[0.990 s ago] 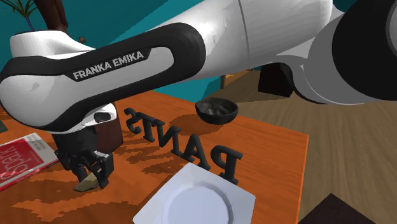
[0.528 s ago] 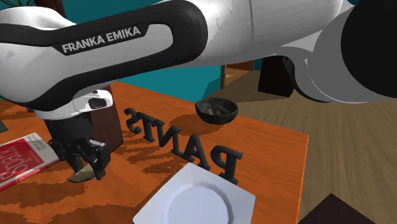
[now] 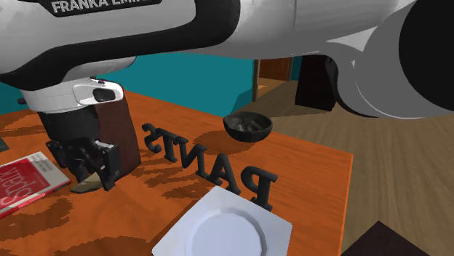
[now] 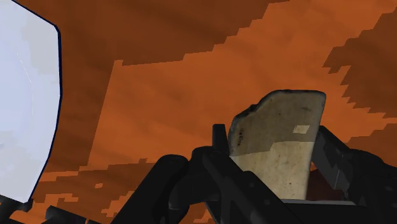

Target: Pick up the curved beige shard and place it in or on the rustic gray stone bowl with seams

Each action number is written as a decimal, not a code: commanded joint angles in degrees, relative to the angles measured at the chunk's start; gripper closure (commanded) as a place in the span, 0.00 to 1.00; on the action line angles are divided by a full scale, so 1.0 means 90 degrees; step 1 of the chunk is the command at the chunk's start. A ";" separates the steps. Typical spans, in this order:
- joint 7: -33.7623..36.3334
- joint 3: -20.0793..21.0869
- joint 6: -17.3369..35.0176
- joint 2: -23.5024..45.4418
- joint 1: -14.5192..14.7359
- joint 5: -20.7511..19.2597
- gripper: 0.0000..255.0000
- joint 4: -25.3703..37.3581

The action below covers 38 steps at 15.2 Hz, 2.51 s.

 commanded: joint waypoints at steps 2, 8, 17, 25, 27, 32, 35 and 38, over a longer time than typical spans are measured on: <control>-0.0036 0.0000 -0.0268 0.0010 0.0075 0.0007 1.00 0.0298; -0.0107 -0.0029 -0.0868 0.0114 0.0314 -0.0022 1.00 0.1060; -0.0500 0.0123 -0.0782 -0.0613 -0.0523 0.0279 1.00 0.0225; -0.1526 0.0223 -0.0142 -0.1782 -0.2131 0.0891 1.00 -0.1510; -0.1820 0.0203 -0.0046 -0.2000 -0.2461 0.1020 1.00 -0.1788; -0.2577 0.0093 0.0117 -0.2426 -0.3186 0.1286 1.00 -0.2291; -0.3031 -0.0011 0.0170 -0.2599 -0.3557 0.1401 1.00 -0.2476; -0.3474 -0.0127 0.0196 -0.2708 -0.3892 0.1476 1.00 -0.2580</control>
